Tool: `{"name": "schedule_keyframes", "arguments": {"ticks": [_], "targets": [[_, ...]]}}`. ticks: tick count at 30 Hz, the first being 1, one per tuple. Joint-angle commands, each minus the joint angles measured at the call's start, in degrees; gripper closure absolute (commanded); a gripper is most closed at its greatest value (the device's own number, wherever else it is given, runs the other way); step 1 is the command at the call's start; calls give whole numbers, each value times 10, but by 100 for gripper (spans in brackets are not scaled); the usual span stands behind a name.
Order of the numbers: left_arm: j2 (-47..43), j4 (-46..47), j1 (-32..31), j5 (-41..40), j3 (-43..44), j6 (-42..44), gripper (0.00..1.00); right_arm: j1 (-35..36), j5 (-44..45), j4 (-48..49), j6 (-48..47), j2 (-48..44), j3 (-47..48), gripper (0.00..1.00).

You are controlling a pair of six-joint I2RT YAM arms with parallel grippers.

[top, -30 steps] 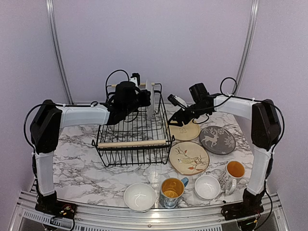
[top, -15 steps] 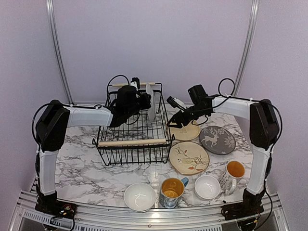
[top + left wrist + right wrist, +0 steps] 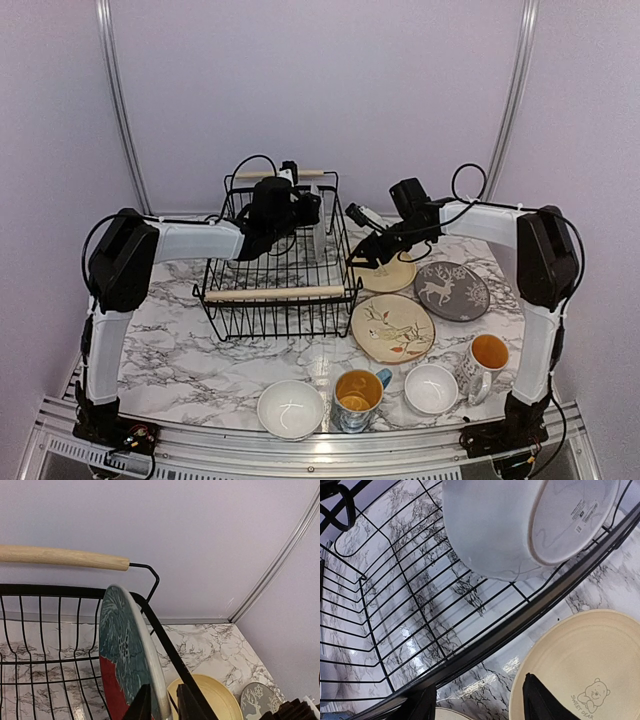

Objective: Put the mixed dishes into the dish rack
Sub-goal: Insert the plate into the dish rack.

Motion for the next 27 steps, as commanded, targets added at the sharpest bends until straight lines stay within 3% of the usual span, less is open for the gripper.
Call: {"name": "schedule_keyframes", "arguments": {"ticks": [1, 5, 27], "targets": [[5, 11, -5, -17, 37, 33, 72, 9, -12, -6, -7, 10, 4, 43], [7, -7, -9, -25, 53, 44, 59, 12, -12, -7, -7, 13, 7, 43], [-41, -51, -9, -88, 35, 53, 38, 7, 21, -28, -13, 7, 23, 42]]}}
